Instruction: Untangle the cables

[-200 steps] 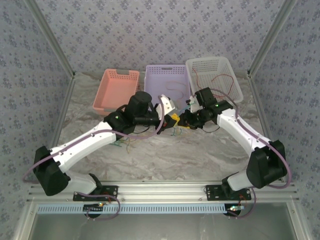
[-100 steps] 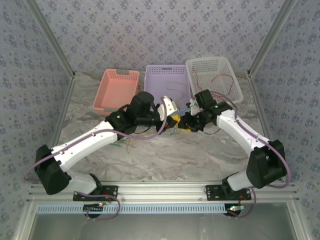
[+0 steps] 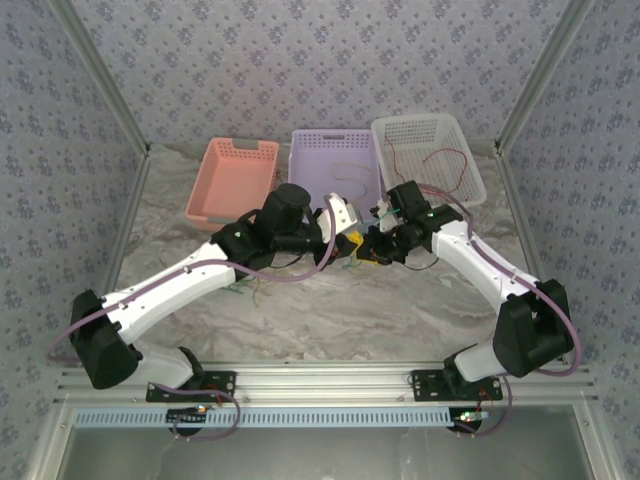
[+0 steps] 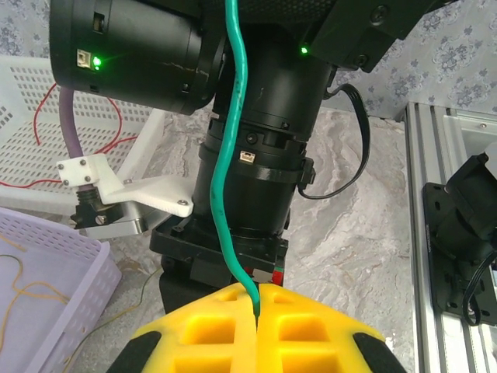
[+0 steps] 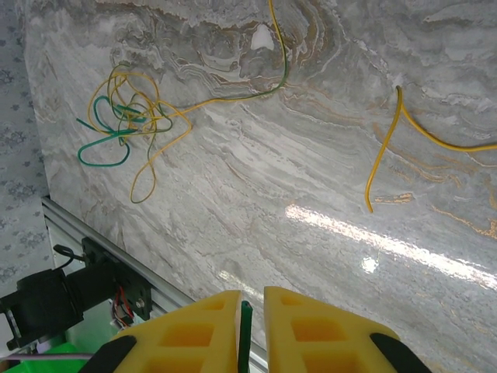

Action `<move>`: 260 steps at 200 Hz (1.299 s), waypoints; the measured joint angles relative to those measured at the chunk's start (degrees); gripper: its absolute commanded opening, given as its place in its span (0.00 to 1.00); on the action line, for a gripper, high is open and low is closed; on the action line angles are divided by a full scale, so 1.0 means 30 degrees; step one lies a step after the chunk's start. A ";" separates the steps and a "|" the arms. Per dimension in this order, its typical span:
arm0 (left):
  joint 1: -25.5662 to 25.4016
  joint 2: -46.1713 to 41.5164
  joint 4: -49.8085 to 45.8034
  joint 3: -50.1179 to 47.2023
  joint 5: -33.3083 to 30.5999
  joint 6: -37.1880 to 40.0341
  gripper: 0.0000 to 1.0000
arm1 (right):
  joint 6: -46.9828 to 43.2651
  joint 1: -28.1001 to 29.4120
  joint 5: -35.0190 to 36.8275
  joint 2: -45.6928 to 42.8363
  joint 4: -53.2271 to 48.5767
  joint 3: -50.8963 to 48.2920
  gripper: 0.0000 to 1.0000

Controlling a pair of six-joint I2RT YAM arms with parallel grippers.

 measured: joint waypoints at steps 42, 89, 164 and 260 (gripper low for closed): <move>-0.0080 0.0000 0.0022 0.0000 -0.0160 -0.0051 0.00 | 0.0219 -0.0073 0.0007 -0.0051 0.0168 -0.0051 0.00; 0.0051 -0.1501 0.3308 -0.2514 -0.1851 -0.1902 0.00 | 0.1632 -0.0911 0.0022 -0.2062 0.1668 -0.1843 0.00; 0.0911 -0.3701 1.2786 -0.7614 -0.7847 -1.0630 0.00 | 1.1621 -0.1129 0.2973 -1.0214 0.9989 -0.8990 0.00; 0.0882 -0.2025 1.8090 -0.9122 -1.0360 -1.8564 0.00 | 2.5835 0.5727 1.4134 -1.8178 1.2735 -1.4345 0.00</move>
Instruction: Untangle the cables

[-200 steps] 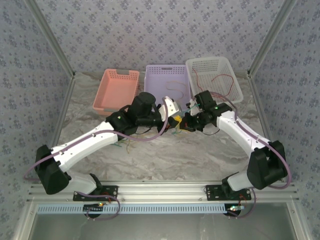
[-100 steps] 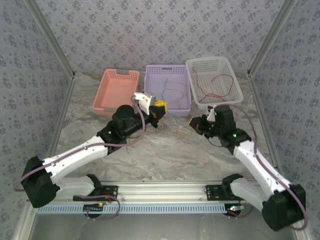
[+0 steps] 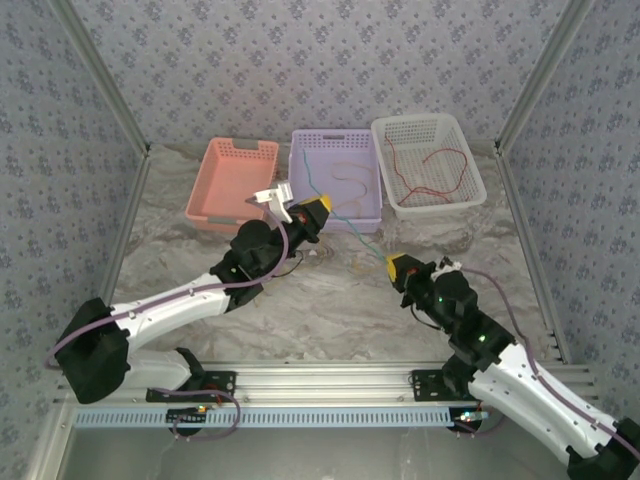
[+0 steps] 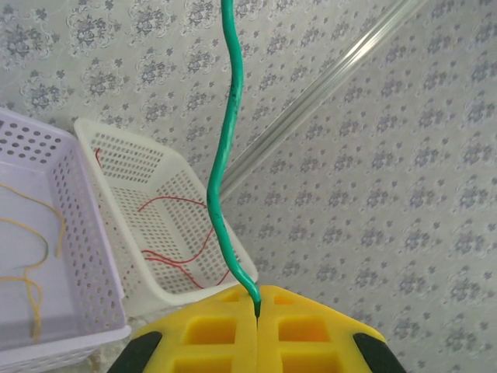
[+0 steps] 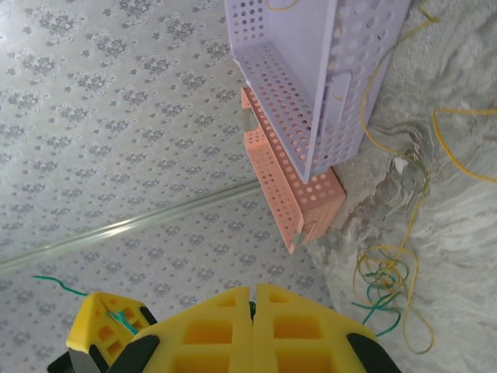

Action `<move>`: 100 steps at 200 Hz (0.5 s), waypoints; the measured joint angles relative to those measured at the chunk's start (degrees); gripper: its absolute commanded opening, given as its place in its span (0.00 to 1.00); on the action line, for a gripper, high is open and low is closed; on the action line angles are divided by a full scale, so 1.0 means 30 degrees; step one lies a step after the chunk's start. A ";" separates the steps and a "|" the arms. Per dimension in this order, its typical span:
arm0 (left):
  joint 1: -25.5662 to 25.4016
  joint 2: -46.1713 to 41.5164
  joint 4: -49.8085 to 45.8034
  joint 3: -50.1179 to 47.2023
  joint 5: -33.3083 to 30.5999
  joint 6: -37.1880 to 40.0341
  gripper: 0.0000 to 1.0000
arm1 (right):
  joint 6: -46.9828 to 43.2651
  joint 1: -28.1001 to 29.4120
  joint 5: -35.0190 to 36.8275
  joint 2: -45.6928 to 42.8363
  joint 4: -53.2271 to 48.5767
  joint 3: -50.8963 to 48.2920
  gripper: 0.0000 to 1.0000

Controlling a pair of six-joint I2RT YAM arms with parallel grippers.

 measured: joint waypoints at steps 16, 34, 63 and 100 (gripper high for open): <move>0.0000 0.0087 0.0335 -0.0226 -0.0102 -0.0780 0.00 | 0.1501 0.1166 0.1064 0.0000 -0.0248 -0.0080 0.00; 0.0007 0.0124 0.0444 -0.0444 -0.0138 -0.1413 0.00 | 0.2747 0.2127 0.2040 0.0000 -0.0277 -0.0364 0.00; 0.0007 0.0233 0.0590 -0.0532 -0.0124 -0.2200 0.00 | 0.3789 0.2798 0.2878 0.0000 -0.0102 -0.0612 0.00; 0.0109 0.0481 0.1093 -0.0714 -0.0073 -0.3133 0.00 | 0.4255 0.2841 0.3198 -0.0007 -0.0685 -0.0291 0.00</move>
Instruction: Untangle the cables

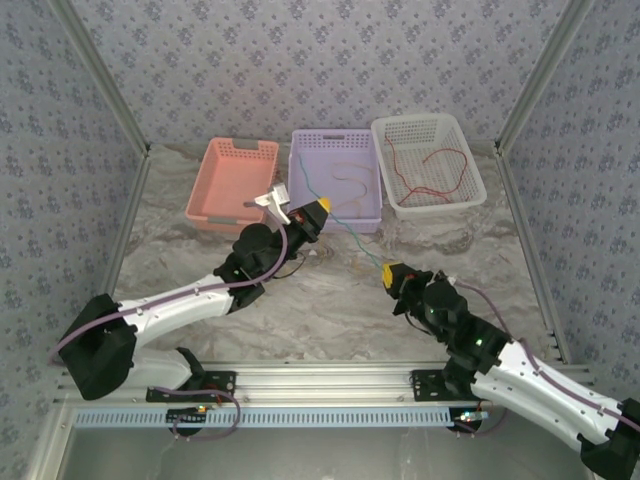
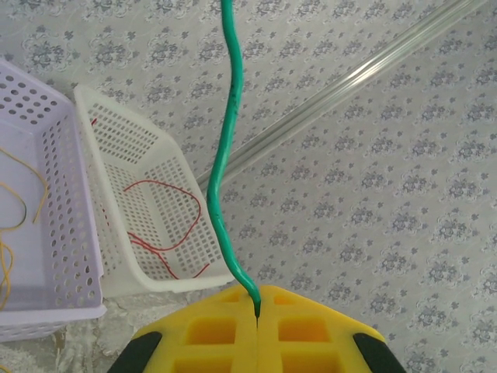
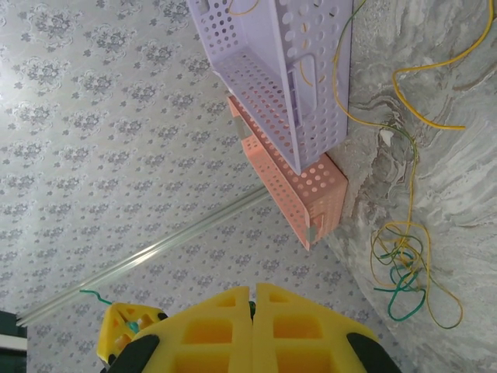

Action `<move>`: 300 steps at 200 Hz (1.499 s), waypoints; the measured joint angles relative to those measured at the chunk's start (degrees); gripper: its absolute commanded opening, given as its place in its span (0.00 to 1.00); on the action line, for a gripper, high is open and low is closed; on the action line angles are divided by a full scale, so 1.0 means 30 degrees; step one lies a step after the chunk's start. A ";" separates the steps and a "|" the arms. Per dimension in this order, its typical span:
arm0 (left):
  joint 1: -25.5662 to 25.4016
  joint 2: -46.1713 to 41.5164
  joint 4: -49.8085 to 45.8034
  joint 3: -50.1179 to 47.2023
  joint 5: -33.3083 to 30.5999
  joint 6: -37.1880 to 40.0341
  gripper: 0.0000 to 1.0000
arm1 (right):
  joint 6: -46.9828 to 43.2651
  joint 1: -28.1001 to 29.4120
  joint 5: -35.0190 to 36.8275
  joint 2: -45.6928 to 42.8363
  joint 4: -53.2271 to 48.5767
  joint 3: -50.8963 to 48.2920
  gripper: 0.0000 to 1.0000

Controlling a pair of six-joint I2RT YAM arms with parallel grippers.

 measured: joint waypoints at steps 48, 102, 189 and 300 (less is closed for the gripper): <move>0.3293 -0.1166 -0.2688 0.1093 0.1362 0.0051 0.00 | -0.3708 -0.0073 0.2266 -0.1020 -0.6790 0.2302 0.51; 0.9100 -0.3606 -1.1912 0.6987 0.5974 0.4437 0.00 | -1.7624 -0.0277 0.4087 -0.0619 -1.0972 0.8014 0.56; 1.7325 0.3337 -2.4123 1.3544 1.0061 0.9683 0.00 | -2.8195 -0.0299 -0.0954 0.5734 -0.9165 1.0010 0.56; 1.7580 1.4083 -3.0636 2.6614 1.0746 1.2961 0.00 | -2.9128 -0.1297 -0.3410 0.7220 -0.7337 1.0025 0.56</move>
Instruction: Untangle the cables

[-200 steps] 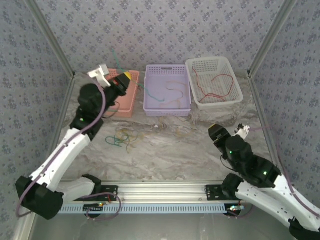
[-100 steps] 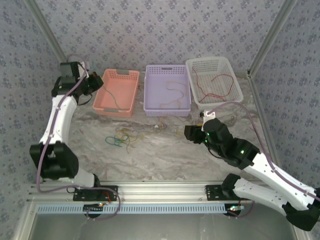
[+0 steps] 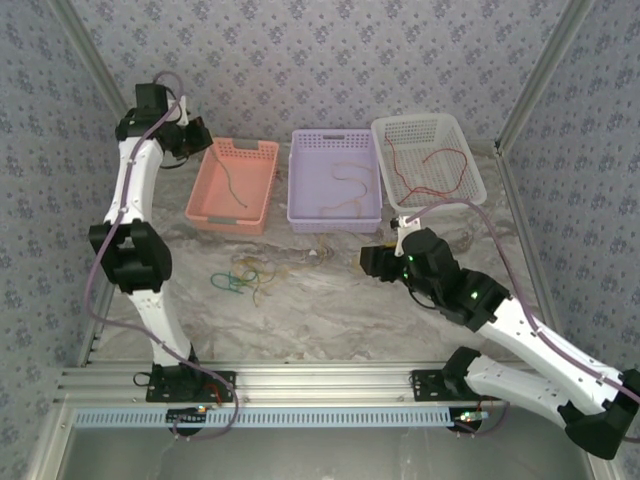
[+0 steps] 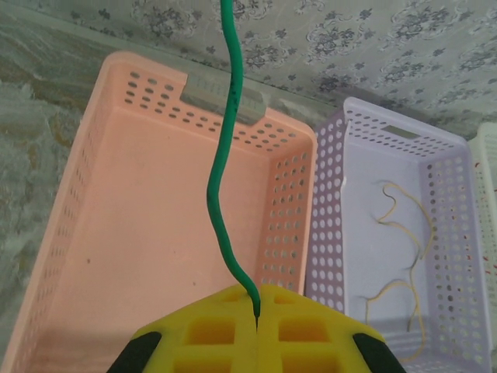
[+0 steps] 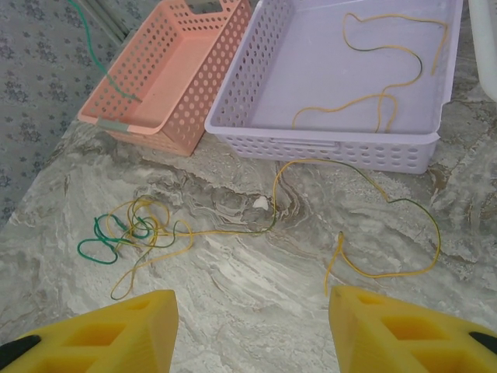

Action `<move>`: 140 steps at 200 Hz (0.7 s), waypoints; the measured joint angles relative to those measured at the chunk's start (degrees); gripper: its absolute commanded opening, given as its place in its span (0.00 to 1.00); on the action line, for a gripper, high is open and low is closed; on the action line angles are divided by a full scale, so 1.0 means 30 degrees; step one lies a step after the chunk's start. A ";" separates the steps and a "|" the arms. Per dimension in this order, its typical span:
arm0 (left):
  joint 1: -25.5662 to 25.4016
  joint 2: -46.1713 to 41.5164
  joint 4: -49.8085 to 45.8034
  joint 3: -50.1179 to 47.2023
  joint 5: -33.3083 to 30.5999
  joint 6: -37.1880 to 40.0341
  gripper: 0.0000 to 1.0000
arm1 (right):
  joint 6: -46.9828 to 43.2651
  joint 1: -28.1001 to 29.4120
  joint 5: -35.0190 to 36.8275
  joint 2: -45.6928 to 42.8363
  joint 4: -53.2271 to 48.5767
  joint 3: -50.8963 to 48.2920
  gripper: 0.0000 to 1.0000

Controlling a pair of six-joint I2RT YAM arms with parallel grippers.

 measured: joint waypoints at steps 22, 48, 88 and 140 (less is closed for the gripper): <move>-0.0022 0.1304 -0.0291 0.0976 0.0066 0.0226 0.00 | -0.0007 -0.0270 -0.0321 0.0510 0.0248 -0.0007 0.56; -0.0197 0.2856 -0.0554 0.1858 0.0066 0.0393 0.00 | -0.0168 -0.0546 -0.1035 0.1137 0.0699 0.0000 0.57; -0.0663 0.5654 -0.1501 0.4845 0.0138 0.1115 0.00 | -0.1209 -0.0605 -0.3971 0.2208 0.2681 0.0000 0.62; -0.0707 0.7745 -0.3366 0.6849 0.0270 0.2113 0.02 | -0.2747 0.0393 -0.5209 0.3504 0.5348 0.0823 0.62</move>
